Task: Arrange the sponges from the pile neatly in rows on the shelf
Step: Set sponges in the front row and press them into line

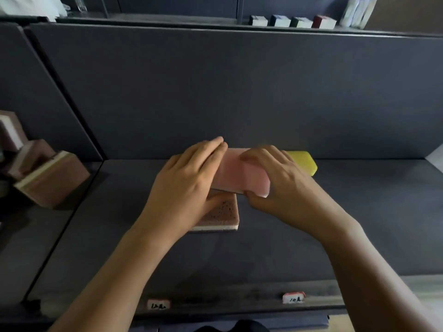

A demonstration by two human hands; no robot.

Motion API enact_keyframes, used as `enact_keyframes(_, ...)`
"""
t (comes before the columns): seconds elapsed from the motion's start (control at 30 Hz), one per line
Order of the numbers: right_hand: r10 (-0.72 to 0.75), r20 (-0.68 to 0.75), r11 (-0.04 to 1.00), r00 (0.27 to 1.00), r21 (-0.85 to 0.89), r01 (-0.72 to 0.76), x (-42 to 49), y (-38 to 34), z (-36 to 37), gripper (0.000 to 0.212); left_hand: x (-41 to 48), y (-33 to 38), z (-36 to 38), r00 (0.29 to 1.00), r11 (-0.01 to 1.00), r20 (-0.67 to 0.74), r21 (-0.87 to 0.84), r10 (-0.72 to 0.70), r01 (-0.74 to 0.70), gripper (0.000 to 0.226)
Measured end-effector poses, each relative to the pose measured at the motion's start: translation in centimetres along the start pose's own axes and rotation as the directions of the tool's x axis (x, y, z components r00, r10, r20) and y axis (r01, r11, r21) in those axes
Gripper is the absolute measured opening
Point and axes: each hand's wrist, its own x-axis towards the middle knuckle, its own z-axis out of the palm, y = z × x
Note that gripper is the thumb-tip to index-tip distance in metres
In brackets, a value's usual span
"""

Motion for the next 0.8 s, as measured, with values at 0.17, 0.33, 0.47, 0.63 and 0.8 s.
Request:
enact_keyframes(0.17, -0.004, 0.028, 0.997, 1.000, 0.072, 0.002, 0.9, -0.7, 0.7, 0.057, 0.3, -0.8, 0.1, 0.999, 0.998, 0.042, -0.063, -0.022, 0.025, 0.069)
enact_keyframes(0.33, -0.027, 0.058, 0.998, 0.998, 0.051, 0.024, 1.9, -0.3, 1.0, 0.065, 0.7, -1.7, -0.1, 0.997, 0.997, 0.080, -0.066, -0.020, 0.026, 0.066)
enact_keyframes(0.47, -0.028, 0.085, 1.000, 0.996, 0.009, 0.027, 2.6, 0.6, 0.3, 0.078, 1.2, -2.8, -0.2, 0.993, 0.996, 0.100, -0.063, -0.057, 0.063, 0.063)
enact_keyframes(0.63, 0.071, 0.084, 0.992, 0.994, -0.107, -0.062, 4.1, 2.3, 0.7, 0.076, 1.9, -4.6, 0.5, 0.985, 0.991, 0.123, -0.051, -0.117, 0.124, 0.064)
enact_keyframes(0.8, 0.100, 0.153, 0.981, 0.983, -0.178, -0.072, 5.2, 4.3, 2.8, 0.062, 2.2, -5.5, 1.8, 0.974, 0.982, 0.161, -0.073, -0.162, 0.175, 0.066)
